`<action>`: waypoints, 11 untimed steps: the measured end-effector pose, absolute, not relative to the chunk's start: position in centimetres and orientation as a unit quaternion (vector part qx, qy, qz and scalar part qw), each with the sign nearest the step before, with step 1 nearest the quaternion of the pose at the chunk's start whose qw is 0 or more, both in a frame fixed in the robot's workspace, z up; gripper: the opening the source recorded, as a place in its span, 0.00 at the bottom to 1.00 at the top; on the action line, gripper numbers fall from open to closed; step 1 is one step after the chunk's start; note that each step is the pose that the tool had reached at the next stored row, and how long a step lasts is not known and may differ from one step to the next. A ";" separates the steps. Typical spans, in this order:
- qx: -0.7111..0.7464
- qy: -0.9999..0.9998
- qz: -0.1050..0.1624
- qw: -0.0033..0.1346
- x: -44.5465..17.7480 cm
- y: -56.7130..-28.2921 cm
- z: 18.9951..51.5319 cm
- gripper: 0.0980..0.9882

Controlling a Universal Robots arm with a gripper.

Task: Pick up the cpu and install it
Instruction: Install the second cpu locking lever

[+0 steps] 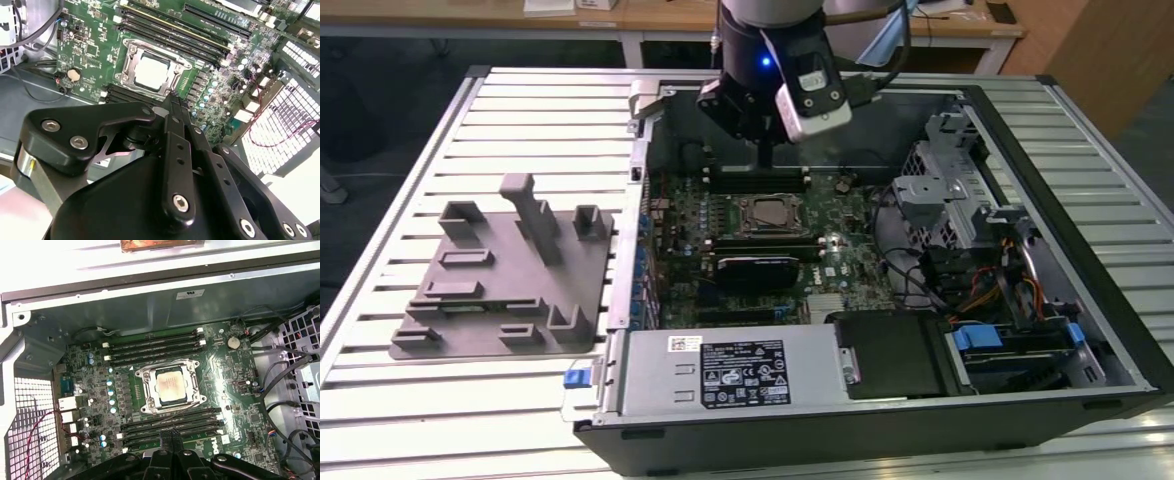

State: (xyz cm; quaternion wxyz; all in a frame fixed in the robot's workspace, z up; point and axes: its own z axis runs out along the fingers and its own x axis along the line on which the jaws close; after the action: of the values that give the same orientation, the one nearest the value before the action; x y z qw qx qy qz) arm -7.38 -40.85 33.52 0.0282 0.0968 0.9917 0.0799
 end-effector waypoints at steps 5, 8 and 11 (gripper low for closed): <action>0.097 0.992 0.080 0.028 -7.4 -40.8 33.5 0.01; 0.097 0.992 0.080 0.028 -7.4 -40.9 33.3 0.01; 0.097 0.992 0.080 0.028 -7.4 -40.9 33.1 0.01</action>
State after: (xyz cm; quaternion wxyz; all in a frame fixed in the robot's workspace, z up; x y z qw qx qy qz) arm -7.38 -40.85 33.08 0.0282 0.0968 0.9917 0.0799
